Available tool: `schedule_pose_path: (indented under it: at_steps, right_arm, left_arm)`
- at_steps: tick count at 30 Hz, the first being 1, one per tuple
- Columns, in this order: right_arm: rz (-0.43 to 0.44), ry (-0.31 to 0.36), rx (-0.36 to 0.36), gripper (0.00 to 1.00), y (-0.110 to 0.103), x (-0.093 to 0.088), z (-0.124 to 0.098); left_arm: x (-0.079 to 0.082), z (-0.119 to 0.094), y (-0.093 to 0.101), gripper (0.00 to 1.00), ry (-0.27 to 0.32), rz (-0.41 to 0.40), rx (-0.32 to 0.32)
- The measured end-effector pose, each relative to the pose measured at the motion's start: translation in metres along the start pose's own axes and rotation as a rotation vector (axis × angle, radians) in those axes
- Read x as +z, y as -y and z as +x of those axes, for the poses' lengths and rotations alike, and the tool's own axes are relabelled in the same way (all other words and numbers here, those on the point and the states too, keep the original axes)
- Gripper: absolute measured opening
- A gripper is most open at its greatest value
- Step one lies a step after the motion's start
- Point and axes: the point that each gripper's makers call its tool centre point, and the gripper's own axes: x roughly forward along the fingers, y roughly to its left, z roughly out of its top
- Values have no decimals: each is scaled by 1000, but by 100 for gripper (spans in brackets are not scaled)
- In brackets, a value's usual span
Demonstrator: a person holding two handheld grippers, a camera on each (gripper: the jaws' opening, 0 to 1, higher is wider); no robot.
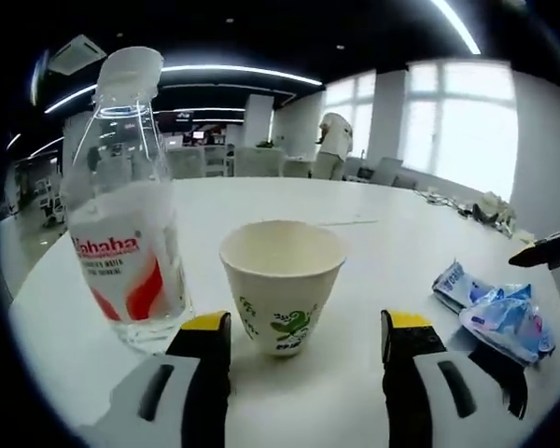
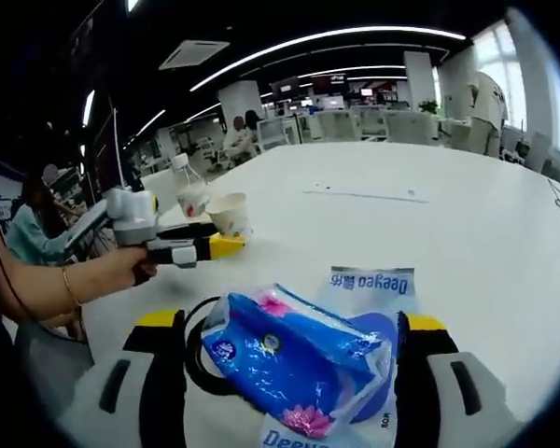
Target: Arrange the tabletop items into an orderly group along one side of the table until the central work area is clear of visible clutter.
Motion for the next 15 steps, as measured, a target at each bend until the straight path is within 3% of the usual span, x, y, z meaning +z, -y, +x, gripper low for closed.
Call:
schedule_pose_path:
  at_steps: [15]
  right_arm:
    - [15, 8, -64, 88, 10, -9, -23]
  left_arm:
    - [3, -32, 21, 91, -30, 35, -44]
